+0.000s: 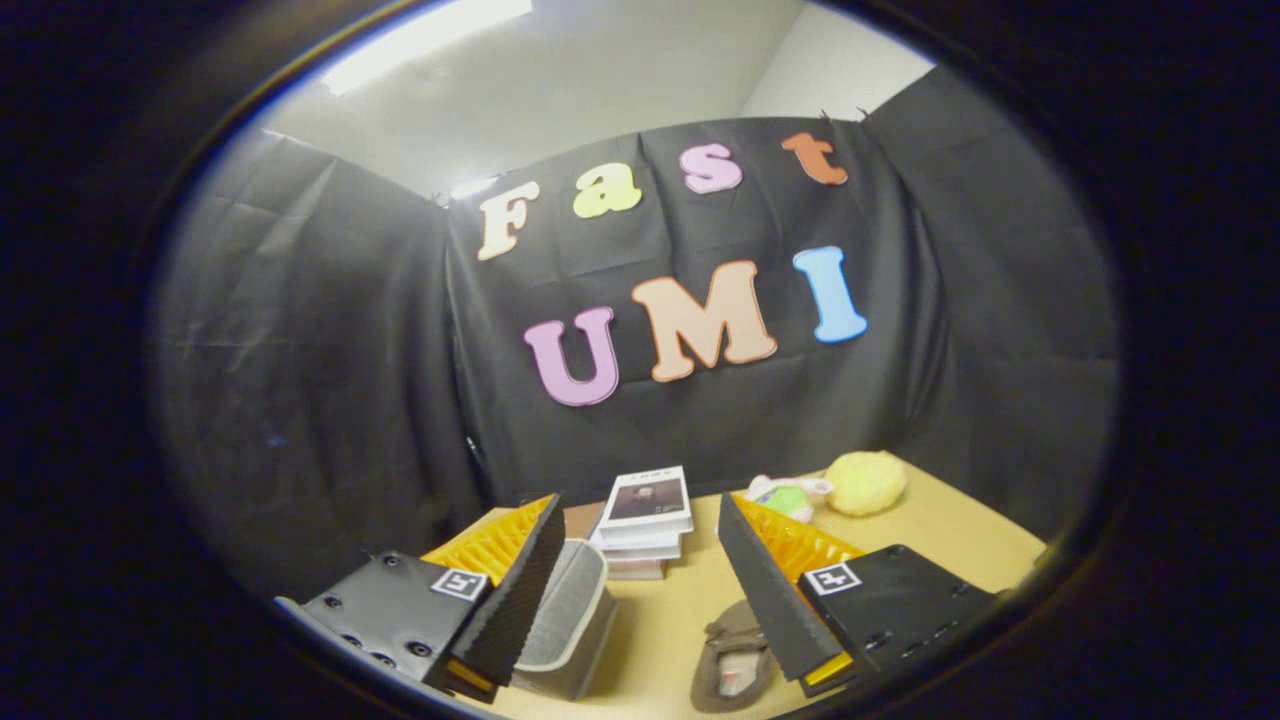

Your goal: Open the storage box then place both shoes into the box .Put the left shoe in first, then the right shoe, with the right side of both shoes facing outward in a uniform manner.

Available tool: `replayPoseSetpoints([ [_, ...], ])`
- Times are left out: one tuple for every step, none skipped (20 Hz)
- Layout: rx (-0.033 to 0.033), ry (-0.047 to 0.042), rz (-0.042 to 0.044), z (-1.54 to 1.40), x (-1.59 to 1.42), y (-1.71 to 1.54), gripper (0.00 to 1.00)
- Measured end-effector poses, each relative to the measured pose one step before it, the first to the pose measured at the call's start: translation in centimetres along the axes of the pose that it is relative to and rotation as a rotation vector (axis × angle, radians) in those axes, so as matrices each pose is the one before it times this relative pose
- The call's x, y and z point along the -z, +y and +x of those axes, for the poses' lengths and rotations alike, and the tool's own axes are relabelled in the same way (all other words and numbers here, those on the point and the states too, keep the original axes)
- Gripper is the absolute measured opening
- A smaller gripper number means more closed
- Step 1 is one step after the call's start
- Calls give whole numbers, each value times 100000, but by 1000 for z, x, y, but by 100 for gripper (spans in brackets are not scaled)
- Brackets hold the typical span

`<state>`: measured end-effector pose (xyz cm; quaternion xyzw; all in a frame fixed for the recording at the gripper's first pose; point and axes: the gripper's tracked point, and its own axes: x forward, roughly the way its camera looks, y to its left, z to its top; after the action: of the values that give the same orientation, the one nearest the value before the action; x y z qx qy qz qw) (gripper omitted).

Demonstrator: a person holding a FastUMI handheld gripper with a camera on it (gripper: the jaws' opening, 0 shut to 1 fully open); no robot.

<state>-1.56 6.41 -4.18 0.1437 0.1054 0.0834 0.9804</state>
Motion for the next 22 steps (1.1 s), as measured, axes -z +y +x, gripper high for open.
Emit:
replayPoseSetpoints([
  [-1114, 2133, 2980, 51, 828, 364, 99],
  [-1213, 2634, 4148, 136, 874, 321, 99],
  [-1260, 3095, 5141, 148, 946, 251, 99],
  [-1238, 3413, 5145, 252, 1113, 294, 99],
  [-761, 2875, 4597, 80, 896, 192, 99],
  [-884, 2496, 4521, 143, 786, 145, 99],
  [-1013, 2458, 4625, 117, 856, 204, 99],
  [-995, 2851, 4856, 283, 996, 36, 99],
  [-727, 3247, 4980, 297, 1167, -167, 100],
  [-914, 3193, 5075, 377, 1045, -199, 100],
  [-544, 3137, 4435, 333, 1130, -215, 100],
  [709, 3262, 2855, 301, 1166, -576, 100],
  [299, 2582, 1986, 185, 1177, -576, 100],
  [18, 2787, 2445, 403, 954, -398, 100],
  [-685, 3232, 2820, 303, 1038, -226, 100],
  [-159, 2637, 3569, 374, 815, -326, 100],
  [-787, 3157, 4123, 478, 973, -101, 100],
  [-856, 3559, 4722, 527, 823, -81, 99],
  [-431, 3295, 4365, 443, 933, -332, 99],
  [-792, 2668, 3227, 313, 578, -16, 99],
  [-160, 1472, 2079, 363, 357, -153, 99],
  [-443, 1648, 1790, 315, 355, -182, 98],
])
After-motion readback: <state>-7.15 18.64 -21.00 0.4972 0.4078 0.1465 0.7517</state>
